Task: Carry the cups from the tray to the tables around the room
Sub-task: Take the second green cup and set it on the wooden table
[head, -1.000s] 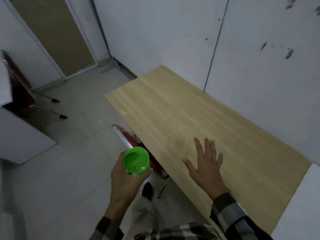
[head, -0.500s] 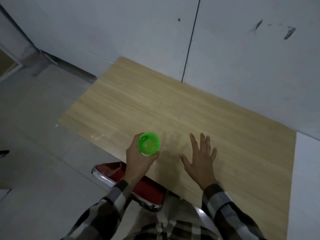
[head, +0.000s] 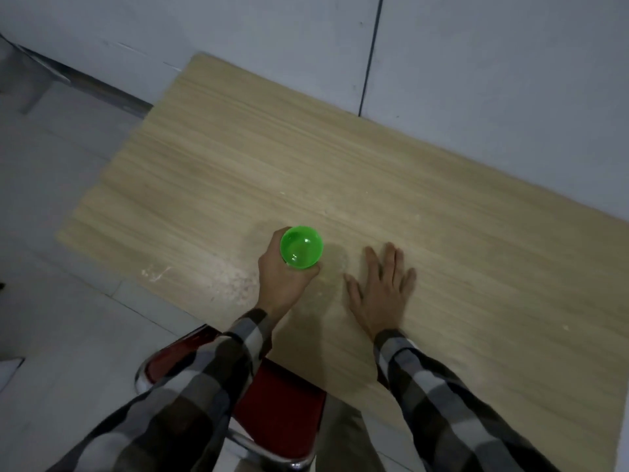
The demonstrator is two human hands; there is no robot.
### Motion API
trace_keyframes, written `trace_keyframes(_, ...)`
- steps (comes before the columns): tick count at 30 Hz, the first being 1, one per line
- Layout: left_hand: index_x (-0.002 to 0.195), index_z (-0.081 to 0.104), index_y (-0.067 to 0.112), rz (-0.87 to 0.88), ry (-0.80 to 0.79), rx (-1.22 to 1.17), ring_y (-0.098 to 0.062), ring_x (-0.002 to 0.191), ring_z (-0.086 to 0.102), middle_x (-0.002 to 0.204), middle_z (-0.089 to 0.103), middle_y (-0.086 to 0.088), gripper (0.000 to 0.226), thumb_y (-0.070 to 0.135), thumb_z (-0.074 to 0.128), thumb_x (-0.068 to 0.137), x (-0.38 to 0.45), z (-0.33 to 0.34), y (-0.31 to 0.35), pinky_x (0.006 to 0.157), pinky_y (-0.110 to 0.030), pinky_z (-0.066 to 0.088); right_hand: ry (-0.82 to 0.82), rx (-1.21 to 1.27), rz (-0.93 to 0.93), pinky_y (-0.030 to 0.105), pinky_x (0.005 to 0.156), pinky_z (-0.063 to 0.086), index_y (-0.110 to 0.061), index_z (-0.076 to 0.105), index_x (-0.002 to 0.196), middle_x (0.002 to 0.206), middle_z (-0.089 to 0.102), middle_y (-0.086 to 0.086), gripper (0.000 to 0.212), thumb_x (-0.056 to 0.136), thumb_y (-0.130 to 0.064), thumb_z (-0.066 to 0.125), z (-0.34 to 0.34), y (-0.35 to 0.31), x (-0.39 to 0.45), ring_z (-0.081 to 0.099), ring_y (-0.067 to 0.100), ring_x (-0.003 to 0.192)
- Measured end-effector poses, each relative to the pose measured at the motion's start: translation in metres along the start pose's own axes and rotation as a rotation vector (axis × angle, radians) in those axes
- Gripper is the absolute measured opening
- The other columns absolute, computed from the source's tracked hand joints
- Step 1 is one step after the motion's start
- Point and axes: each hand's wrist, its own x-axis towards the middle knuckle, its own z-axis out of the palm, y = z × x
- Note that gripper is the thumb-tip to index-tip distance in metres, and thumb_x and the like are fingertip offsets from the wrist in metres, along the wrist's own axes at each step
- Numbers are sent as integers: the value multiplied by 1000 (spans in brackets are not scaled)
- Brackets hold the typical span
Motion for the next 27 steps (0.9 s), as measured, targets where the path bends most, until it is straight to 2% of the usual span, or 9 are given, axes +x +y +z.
trace_keyframes(2, 121, 59, 46, 3, 7, 6, 12, 99, 67, 107, 72, 28, 74, 30, 98, 60, 7, 10, 1, 78, -3, 48, 24, -25, 11, 64, 123, 7, -30, 28, 158, 171, 14, 11, 71, 98, -68, 31, 3, 0, 1, 4, 31, 159)
trace_keyframes(5, 118, 59, 50, 12, 4, 6, 12, 98, 67, 109, 70, 36, 73, 25, 98, 61, 17, 21, 4, 80, -4, 49, 34, -47, 24, 64, 123, 7, -29, 29, 158, 171, 14, 10, 72, 98, -68, 28, 6, -1, 2, 3, 29, 159)
trace_keyframes(10, 118, 59, 47, 36, -13, 11, 11, 97, 67, 108, 70, 37, 73, 21, 98, 61, 30, 30, 9, 80, -4, 48, 43, -57, 34, 64, 123, 6, -29, 29, 158, 171, 16, 11, 71, 98, -68, 28, 6, -2, 2, 3, 29, 160)
trace_keyframes(16, 118, 60, 46, 27, -46, 20, 11, 99, 67, 110, 70, 35, 70, 23, 97, 63, 38, 27, 9, 80, -5, 49, 15, -57, 41, 64, 123, 6, -30, 25, 160, 171, 13, 10, 72, 99, -67, 26, 3, -4, 2, 1, 29, 160)
trace_keyframes(18, 123, 60, 39, 18, -55, 16, 11, 101, 67, 111, 71, 29, 71, 24, 98, 64, 38, 25, 9, 81, -6, 50, 1, -57, 41, 63, 123, 6, -31, 24, 160, 172, 12, 9, 72, 99, -67, 24, 0, -4, 2, 0, 28, 160)
trace_keyframes(20, 127, 59, 35, -1, -73, 9, 7, 103, 68, 113, 72, 21, 76, 24, 100, 64, 37, 24, 10, 85, -13, 54, -16, -48, 46, 63, 123, 6, -31, 24, 160, 172, 12, 9, 71, 99, -68, 24, -3, -6, 2, -1, 28, 160)
trace_keyframes(23, 138, 50, 30, -42, -97, 7, -7, 114, 67, 126, 68, 11, 93, 27, 104, 63, 29, 16, 14, 96, -26, 56, -53, 5, 36, 61, 125, 3, -33, 24, 160, 172, 10, 8, 73, 97, -71, 27, -12, -5, 1, -1, 27, 160)
trace_keyframes(25, 150, 43, 24, -50, -111, 23, -15, 132, 58, 147, 60, 2, 105, 36, 103, 65, 19, 4, 20, 104, -27, 48, -109, 68, 2, 59, 126, 1, -33, 23, 160, 172, 8, 6, 75, 96, -72, 33, -22, 1, -2, -2, 26, 160)
trace_keyframes(27, 160, 36, 24, -42, -108, 62, -13, 144, 46, 162, 48, 1, 114, 45, 100, 68, 5, -11, 28, 111, -26, 38, -158, 137, 2, 60, 125, 5, -30, 25, 159, 171, 11, 7, 76, 95, -66, 43, -34, 7, -11, 0, 27, 159)
